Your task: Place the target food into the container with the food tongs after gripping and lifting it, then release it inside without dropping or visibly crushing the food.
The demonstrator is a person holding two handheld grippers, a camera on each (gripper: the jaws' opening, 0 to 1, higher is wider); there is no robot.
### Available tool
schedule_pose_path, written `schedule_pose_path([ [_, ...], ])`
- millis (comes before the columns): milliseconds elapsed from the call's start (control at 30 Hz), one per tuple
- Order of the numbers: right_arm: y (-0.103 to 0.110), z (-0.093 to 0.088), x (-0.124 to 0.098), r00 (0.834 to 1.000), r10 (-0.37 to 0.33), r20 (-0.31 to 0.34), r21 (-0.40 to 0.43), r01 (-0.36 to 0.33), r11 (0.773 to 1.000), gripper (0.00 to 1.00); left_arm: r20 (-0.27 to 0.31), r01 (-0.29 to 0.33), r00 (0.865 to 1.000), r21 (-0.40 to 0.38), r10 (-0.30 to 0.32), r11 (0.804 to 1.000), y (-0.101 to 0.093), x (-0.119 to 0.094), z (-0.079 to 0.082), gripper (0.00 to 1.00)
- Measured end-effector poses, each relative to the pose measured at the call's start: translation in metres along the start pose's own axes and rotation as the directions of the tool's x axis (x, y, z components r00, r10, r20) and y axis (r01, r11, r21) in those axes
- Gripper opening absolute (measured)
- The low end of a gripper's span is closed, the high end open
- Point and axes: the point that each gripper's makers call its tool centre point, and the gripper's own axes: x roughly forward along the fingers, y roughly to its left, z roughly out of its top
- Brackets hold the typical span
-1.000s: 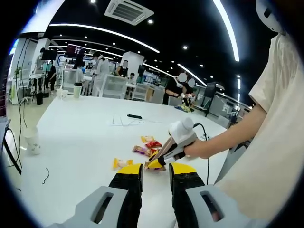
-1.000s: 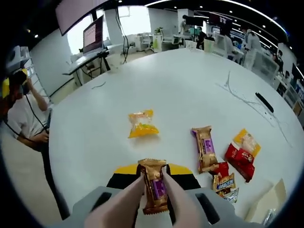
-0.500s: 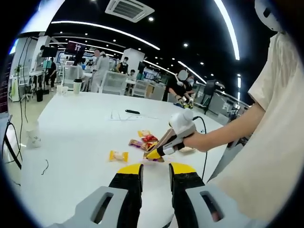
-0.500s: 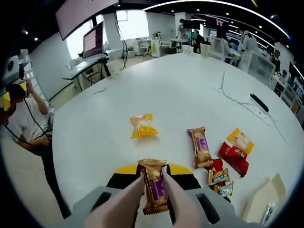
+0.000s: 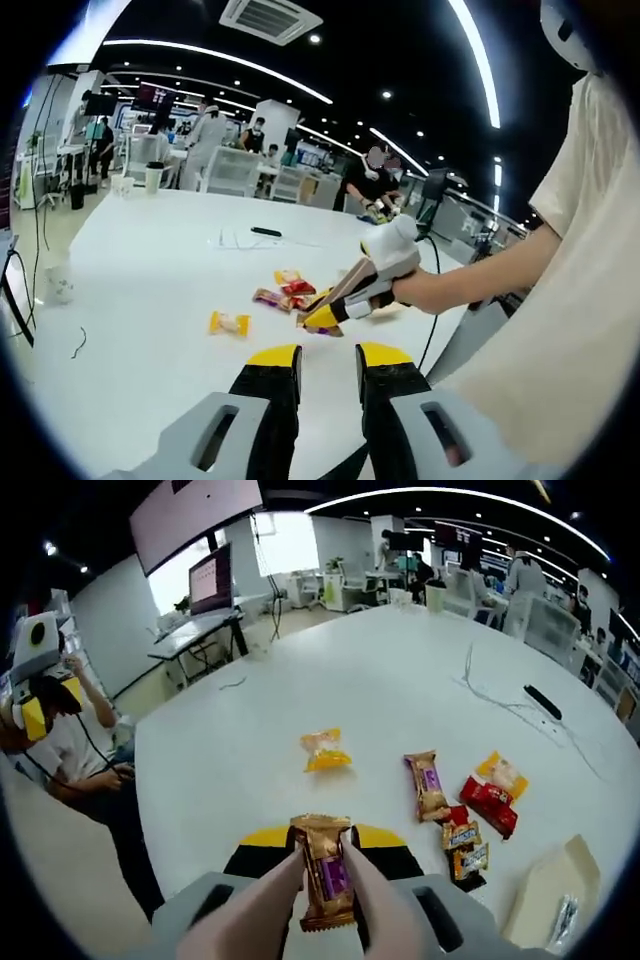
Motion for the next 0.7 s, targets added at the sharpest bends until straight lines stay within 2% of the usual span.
schedule_pose_path([
  [133,0.008,0.004,-0.01,1.0,0.015,0.013,-0.014,-0.015,1.0,0.21,0.002,0.001,1.0,0.0,-0.001,1.0,-0.005,0.001,-0.001,0.21],
  [200,0.015,0.004,-0.024,0.999,0.022,0.027,-0.009,-0.022,1.0,0.21,-0.001,0.026,1.0,-0.011,-0.026,1.0,-0.019,0.009,-0.005,0.21],
  [267,0.023,0.001,-0.034,0.998,0.049,0.03,0.014,-0.05,0.999,0.21,-0.031,0.059,0.998,-0.007,-0.059,0.998,-0.034,0.015,-0.012,0.21],
  [433,0.023,0.005,-0.046,0.997,0.052,0.05,0.024,-0.053,0.998,0.21,-0.037,0.07,0.997,-0.011,-0.07,0.998,-0.039,0.018,-0.01,0.21],
  [500,0.02,0.018,-0.06,0.995,0.047,0.085,0.014,-0.049,0.999,0.21,-0.052,0.084,0.995,0.008,-0.084,0.996,-0.046,0.022,-0.008,0.21],
  [667,0.02,0.035,-0.072,0.99,0.049,0.133,0.0,-0.049,0.999,0.21,-0.053,0.085,0.995,0.014,-0.084,0.996,-0.053,0.022,-0.008,0.21],
  [700,0.021,0.046,-0.08,0.985,0.045,0.169,-0.009,-0.044,0.999,0.21,-0.058,0.087,0.995,0.015,-0.086,0.996,-0.059,0.023,-0.01,0.21],
])
